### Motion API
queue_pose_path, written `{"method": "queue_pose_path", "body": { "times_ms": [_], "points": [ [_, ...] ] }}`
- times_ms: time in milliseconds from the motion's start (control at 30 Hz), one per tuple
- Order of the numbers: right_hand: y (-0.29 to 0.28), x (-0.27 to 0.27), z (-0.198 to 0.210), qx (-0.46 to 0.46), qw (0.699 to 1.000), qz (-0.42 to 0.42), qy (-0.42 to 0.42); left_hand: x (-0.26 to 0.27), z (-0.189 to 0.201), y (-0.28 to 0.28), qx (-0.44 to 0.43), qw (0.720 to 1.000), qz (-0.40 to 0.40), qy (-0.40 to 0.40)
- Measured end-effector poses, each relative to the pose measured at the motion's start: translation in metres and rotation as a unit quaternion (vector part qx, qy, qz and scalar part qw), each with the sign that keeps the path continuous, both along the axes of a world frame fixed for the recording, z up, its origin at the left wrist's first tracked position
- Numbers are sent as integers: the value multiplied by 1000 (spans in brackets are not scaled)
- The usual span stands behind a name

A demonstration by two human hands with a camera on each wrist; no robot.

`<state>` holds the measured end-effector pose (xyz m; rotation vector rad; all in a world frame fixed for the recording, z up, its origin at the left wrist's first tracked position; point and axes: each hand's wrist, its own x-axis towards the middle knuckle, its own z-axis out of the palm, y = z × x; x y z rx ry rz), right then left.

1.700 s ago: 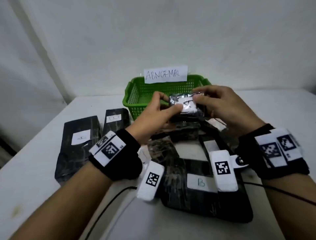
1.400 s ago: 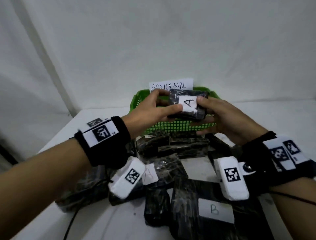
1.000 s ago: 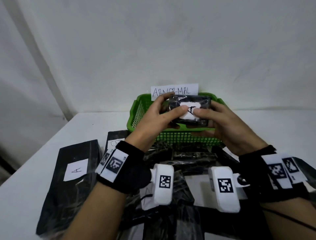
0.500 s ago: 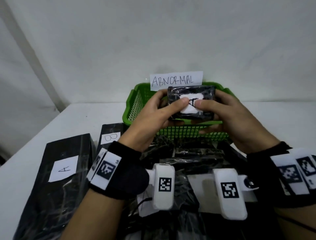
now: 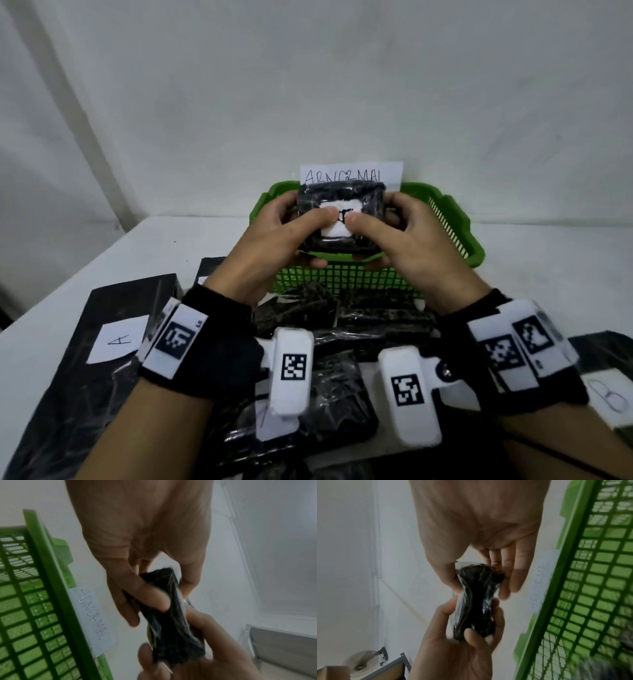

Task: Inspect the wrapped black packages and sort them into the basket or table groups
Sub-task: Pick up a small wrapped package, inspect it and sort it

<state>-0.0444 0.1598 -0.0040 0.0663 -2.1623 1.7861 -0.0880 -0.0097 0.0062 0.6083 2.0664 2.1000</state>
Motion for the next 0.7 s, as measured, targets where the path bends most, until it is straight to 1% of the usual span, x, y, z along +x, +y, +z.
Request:
{"method": "queue_pose_path", "body": {
  "times_ms": [100, 167, 233, 300, 367, 433, 467, 567, 633, 700],
  "points": [
    [12, 10, 6, 55, 998, 11, -20, 1, 3, -7, -26, 998, -59, -8],
    [21, 19, 10, 92, 996, 8, -11, 7, 6, -8, -43, 997, -67, 0],
    [27, 27, 14, 100, 995, 20, -12, 12, 7, -2, -29, 997, -66, 6],
    [31, 32, 18, 80, 996, 49, -14, 15, 7, 2, 0, 998, -56, 17],
    [33, 33, 23, 18, 996, 85, -22, 14, 6, 4, 13, 998, -44, 40],
    [32, 32, 26, -49, 994, 90, -27, 11, 4, 5, 12, 997, -43, 63],
    [32, 30, 25, -59, 995, 79, -28, 10, 4, 6, 8, 997, -43, 69],
    [33, 22, 18, -34, 998, 38, -25, 10, 2, 10, -8, 997, -38, 65],
    [31, 20, 16, -36, 999, 19, -17, 12, 0, 12, -5, 998, -34, 56],
    [29, 18, 15, -45, 999, 5, 5, 14, 0, 14, -8, 997, -27, 69]
  ]
}}
